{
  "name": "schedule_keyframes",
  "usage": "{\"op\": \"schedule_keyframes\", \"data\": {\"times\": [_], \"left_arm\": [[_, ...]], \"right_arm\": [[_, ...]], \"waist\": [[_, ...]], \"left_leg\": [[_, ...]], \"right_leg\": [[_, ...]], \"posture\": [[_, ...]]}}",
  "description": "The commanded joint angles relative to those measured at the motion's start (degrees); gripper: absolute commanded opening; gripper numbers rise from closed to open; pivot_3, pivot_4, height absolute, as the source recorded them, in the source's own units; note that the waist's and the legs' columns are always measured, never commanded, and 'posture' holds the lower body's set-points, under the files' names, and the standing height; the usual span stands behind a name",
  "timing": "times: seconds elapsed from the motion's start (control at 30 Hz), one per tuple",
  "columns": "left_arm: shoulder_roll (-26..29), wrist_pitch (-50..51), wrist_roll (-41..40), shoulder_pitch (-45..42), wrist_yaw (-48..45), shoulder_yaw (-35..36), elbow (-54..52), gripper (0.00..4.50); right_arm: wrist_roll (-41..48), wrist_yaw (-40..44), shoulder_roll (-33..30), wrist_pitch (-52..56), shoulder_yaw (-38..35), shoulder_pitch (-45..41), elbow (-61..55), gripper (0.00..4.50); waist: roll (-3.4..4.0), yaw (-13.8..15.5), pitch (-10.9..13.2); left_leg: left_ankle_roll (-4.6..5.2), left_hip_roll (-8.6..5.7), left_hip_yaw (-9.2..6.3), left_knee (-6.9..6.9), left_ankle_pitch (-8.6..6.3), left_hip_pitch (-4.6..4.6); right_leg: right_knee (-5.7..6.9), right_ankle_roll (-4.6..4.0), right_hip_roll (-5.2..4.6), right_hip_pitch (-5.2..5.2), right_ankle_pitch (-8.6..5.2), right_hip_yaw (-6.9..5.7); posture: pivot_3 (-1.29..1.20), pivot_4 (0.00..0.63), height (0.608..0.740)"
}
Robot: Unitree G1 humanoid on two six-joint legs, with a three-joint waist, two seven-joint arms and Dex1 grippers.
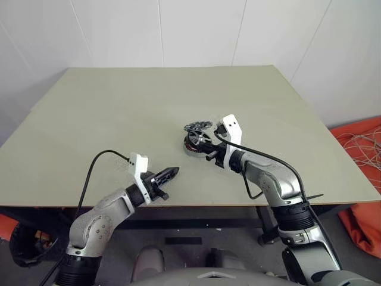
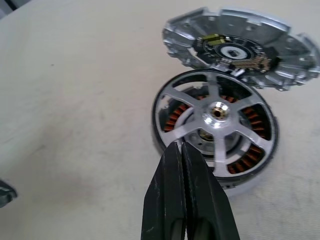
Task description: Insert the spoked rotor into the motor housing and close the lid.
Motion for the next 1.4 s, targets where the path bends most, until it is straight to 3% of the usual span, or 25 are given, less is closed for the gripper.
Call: {"op": "schedule_keyframes", "data": {"times": [0.03,0.63,1.4], "left_arm": [[0.3,-1.5,0.4,-1.0,-1.5,0.0,-2.3,0.02],[-0.3,-0.8,-0.6,-0.4,-2.2,0.1,-2.2,0.02],[-1.2,0.1,-1.0,-0.1,-2.1,0.2,-1.9,0.02]], "right_arm": [[-0.6,-0.6,0.4,-1.7,-1.7,-2.0,-0.3,0.00],[-5.3,-2.6,5.5,-5.8,-0.3,-7.1,8.5,0.00],[-6.7,-1.7,6.5,-5.7,0.4,-7.5,8.1,0.00]], "waist": [[0.03,0.0,0.0],[0.10,-0.6,0.0],[0.10,-1.3,0.0]], "left_leg": [[0.00,0.00,0.01,0.00,0.00,0.00],[-0.01,-0.01,0.08,0.01,0.01,0.02],[0.00,-0.02,0.08,0.02,0.00,0.03]], "right_leg": [[0.00,0.00,0.00,-0.01,0.00,0.00],[0.08,-0.22,0.00,-0.01,0.11,0.02],[0.08,-0.39,0.00,0.01,0.21,0.02]], "posture": [[0.00,0.000,0.740],[0.00,0.000,0.740],[0.00,0.000,0.740]]}}
